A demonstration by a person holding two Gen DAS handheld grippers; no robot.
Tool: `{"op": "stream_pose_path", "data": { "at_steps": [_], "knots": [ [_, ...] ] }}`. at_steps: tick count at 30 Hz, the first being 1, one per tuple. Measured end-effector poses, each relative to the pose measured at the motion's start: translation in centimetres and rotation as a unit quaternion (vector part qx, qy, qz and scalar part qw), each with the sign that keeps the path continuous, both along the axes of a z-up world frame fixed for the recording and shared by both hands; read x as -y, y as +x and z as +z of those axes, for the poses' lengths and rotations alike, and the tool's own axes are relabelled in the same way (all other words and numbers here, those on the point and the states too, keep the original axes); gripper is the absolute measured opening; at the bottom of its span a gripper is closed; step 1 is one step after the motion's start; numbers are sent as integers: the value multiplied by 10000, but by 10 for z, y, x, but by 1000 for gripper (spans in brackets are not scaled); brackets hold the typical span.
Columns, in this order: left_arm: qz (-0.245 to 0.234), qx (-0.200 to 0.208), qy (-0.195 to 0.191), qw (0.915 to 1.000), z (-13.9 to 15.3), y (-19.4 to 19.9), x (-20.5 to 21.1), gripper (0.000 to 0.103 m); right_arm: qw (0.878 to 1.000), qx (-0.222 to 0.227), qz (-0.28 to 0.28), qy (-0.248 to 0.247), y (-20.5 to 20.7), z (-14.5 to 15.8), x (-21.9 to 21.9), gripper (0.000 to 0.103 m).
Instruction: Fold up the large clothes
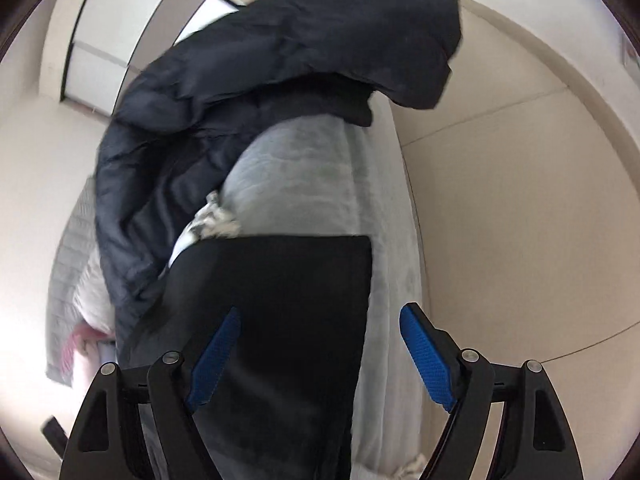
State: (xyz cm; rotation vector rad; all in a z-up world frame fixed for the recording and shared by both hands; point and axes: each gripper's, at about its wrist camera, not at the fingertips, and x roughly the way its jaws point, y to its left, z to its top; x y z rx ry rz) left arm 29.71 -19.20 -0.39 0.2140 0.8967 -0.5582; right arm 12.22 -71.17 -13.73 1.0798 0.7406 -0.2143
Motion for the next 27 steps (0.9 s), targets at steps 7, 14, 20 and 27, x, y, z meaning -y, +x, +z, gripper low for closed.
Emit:
{"op": "stream_pose_path", "data": {
  "at_steps": [7, 14, 20, 27],
  "knots": [
    [293, 425, -129, 9986, -13, 44, 28, 76, 9834, 142, 219, -1795, -7, 72, -35, 6],
    [776, 738, -506, 9930, -16, 77, 21, 58, 8840, 1260, 1252, -4325, -45, 252, -166, 4],
    [1320, 736, -1209, 9811, -22, 100, 12, 50, 7696, 2159, 1772, -5742, -60, 350, -287, 3],
    [1533, 860, -1650, 9705, -36, 110, 30, 50, 7406, 2400, 978, -6199, -78, 397, -267, 2]
  ]
}}
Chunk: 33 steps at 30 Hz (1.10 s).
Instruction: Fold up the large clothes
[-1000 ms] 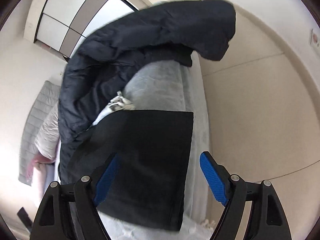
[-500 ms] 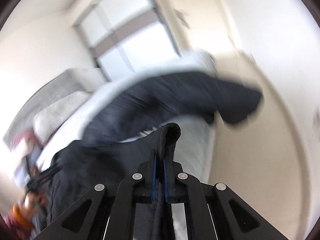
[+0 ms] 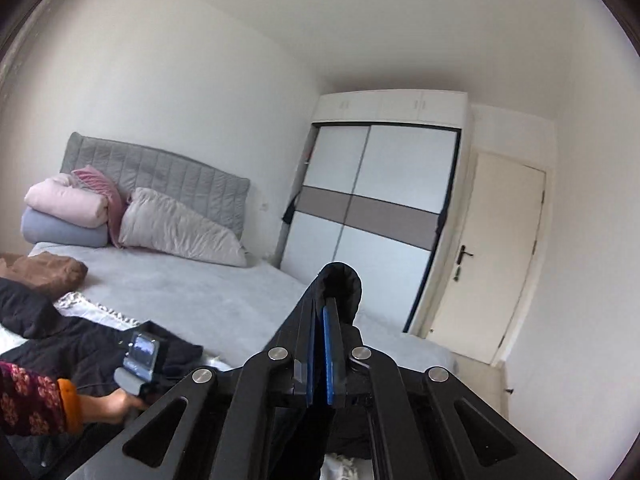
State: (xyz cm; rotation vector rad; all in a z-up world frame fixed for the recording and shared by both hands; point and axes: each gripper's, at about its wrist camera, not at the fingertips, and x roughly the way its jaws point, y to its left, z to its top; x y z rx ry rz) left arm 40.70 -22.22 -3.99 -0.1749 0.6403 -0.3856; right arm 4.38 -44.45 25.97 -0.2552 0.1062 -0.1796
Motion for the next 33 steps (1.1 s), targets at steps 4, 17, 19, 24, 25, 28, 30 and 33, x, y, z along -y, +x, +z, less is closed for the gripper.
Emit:
{"op": "stream_pose_path", "data": {
  "at_steps": [4, 17, 19, 24, 25, 28, 30, 33],
  "knots": [
    [-107, -344, 163, 9992, -17, 15, 29, 50, 9913, -627, -1049, 488, 37, -46, 95, 2],
    [-1203, -695, 602, 9885, 2, -27, 60, 51, 9054, -2577, -2861, 1787, 132, -267, 248, 18],
    [-1645, -613, 592, 9827, 7, -52, 64, 51, 9115, -2391, -2758, 1894, 121, -253, 244, 44],
    [-1905, -671, 611, 9775, -15, -83, 98, 66, 9307, -2091, -2288, 1941, 104, -217, 216, 58],
    [-1812, -747, 868, 9767, -24, -83, 108, 69, 9333, -2080, -2188, 1947, 102, -213, 207, 61],
    [-1700, -773, 1174, 9754, -21, -88, 116, 69, 9400, -2094, -1895, 1915, 97, -199, 168, 68],
    [-1726, -972, 813, 9768, -5, -95, 99, 69, 9455, -2150, -1560, 1883, 92, -184, 132, 71],
    [-1639, -1029, 803, 9778, 23, -113, 66, 72, 9503, -2271, -1175, 1778, 85, -165, 87, 78]
  ]
}}
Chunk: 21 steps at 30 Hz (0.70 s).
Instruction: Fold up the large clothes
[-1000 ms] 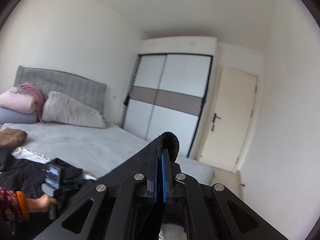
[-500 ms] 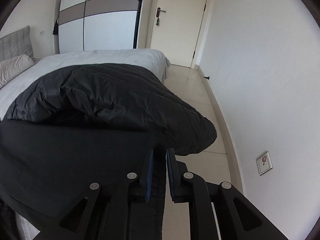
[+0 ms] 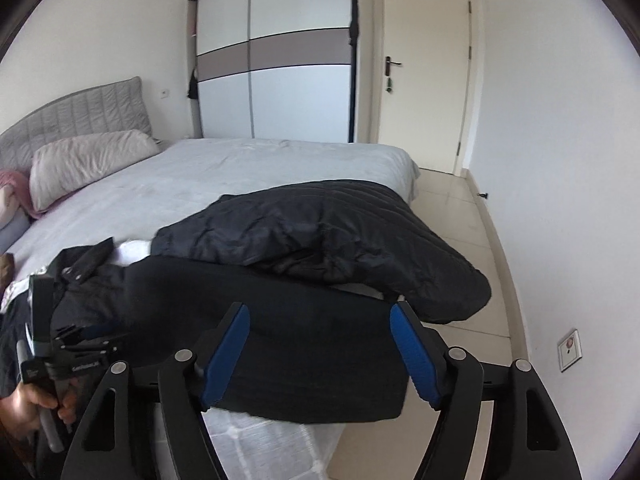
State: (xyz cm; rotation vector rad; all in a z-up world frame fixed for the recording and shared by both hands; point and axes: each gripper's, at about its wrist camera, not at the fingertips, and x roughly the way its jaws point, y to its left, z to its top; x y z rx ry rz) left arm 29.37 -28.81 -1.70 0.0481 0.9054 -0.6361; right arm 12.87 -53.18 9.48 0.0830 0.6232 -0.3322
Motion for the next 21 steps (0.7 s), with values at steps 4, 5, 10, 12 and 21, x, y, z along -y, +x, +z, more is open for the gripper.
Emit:
{"op": "stream_pose_path", "data": {
  "at_steps": [4, 5, 10, 12, 21],
  "knots": [
    [252, 31, 161, 9995, 34, -24, -61, 82, 9991, -203, 358, -104, -12, 15, -56, 82],
    [336, -13, 212, 9992, 39, -30, -78, 83, 9988, -259, 386, -123, -14, 16, -67, 82],
    [936, -301, 450, 9941, 59, -55, -167, 83, 9961, -704, 435, 320, -28, 8, -112, 83],
    [1105, -326, 514, 9920, 65, -67, -201, 83, 9937, -846, 512, 521, -30, 0, -121, 83],
    [2086, -270, 760, 9747, 56, -109, -388, 84, 9791, -1301, 1418, 659, -37, -24, -219, 83]
  ]
}}
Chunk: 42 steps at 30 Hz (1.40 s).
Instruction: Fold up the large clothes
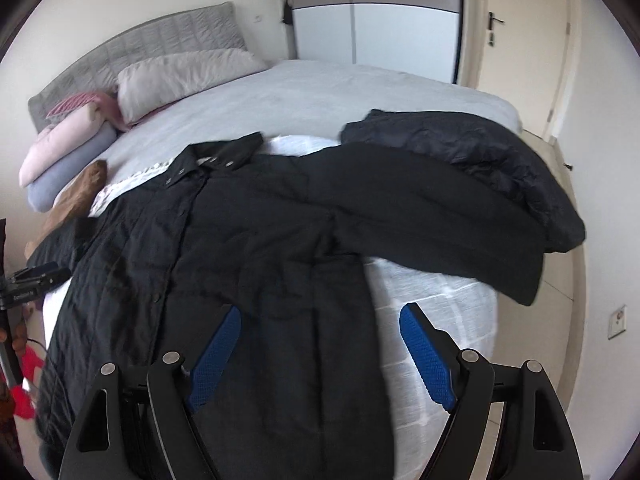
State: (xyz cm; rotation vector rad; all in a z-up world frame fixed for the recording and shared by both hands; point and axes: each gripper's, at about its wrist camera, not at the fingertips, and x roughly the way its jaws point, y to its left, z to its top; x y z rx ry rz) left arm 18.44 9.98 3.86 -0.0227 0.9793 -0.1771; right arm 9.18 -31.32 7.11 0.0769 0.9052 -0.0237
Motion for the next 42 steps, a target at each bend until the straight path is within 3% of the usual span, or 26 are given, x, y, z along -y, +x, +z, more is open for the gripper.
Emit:
{"op": "stream_pose_path", "data": {
  "at_steps": [3, 7, 10, 13, 18, 19, 20, 21, 22, 23, 24, 26, 28, 30, 31, 33, 35, 37, 42],
  "knots": [
    [809, -47, -161, 9966, -15, -5, -82, 84, 9997, -71, 227, -25, 0, -11, -24, 83],
    [1852, 14, -247, 9824, -27, -12, -184, 84, 9991, -174, 387, 16, 2, -22, -44, 83],
    [2352, 127, -268, 9715, -31, -15, -242, 84, 9989, -234, 408, -9, 4, -29, -50, 83],
    [2691, 178, -177, 9628, -38, -13, -286, 84, 9990, -295, 333, 67, 6, -38, -51, 83],
    [3134, -110, -308, 9491, -72, 3, -336, 81, 9978, -532, 135, 360, 13, -58, -50, 83],
    [3196, -162, -437, 9464, -77, 7, -339, 71, 9976, -564, 112, 389, 14, -60, -50, 83],
    [3211, -204, -677, 9444, -82, 7, -345, 49, 9973, -599, 86, 404, 15, -64, -51, 83],
    [3244, -215, -941, 9410, -84, 7, -347, 43, 9972, -633, 78, 397, 15, -66, -52, 83],
    [3327, -115, -983, 9378, -81, 4, -347, 26, 9971, -661, 86, 380, 15, -68, -53, 83],
    [3287, 46, -993, 9392, -76, 2, -344, 18, 9969, -693, 96, 347, 16, -69, -54, 83],
    [3265, 245, -967, 9399, -68, -3, -341, 17, 9969, -710, 104, 317, 16, -70, -54, 83],
    [3517, 527, -687, 9321, -53, -12, -338, 15, 9970, -731, 105, 238, 15, -72, -54, 83],
    [3902, 488, -314, 9189, -50, -11, -345, 14, 9970, -738, 78, 215, 15, -73, -53, 83],
    [4003, 175, -305, 9157, -58, 3, -348, 14, 9969, -738, 49, 268, 15, -73, -50, 83],
    [3951, 161, -312, 9180, -58, 6, -347, 15, 9969, -734, 43, 290, 15, -73, -49, 83],
    [3827, 367, -567, 9214, -52, 5, -347, 22, 9970, -704, 41, 321, 13, -72, -46, 83],
    [3830, 647, -949, 9166, -45, -9, -353, 50, 9972, -676, 60, 326, 9, -71, -43, 83],
    [3890, 825, -1180, 9099, -40, -24, -360, 61, 9973, -662, 47, 308, 6, -70, -39, 83],
    [4048, 605, -1609, 8981, -57, -36, -368, 63, 9975, -533, 22, 456, 4, -68, -39, 83]
  ]
}}
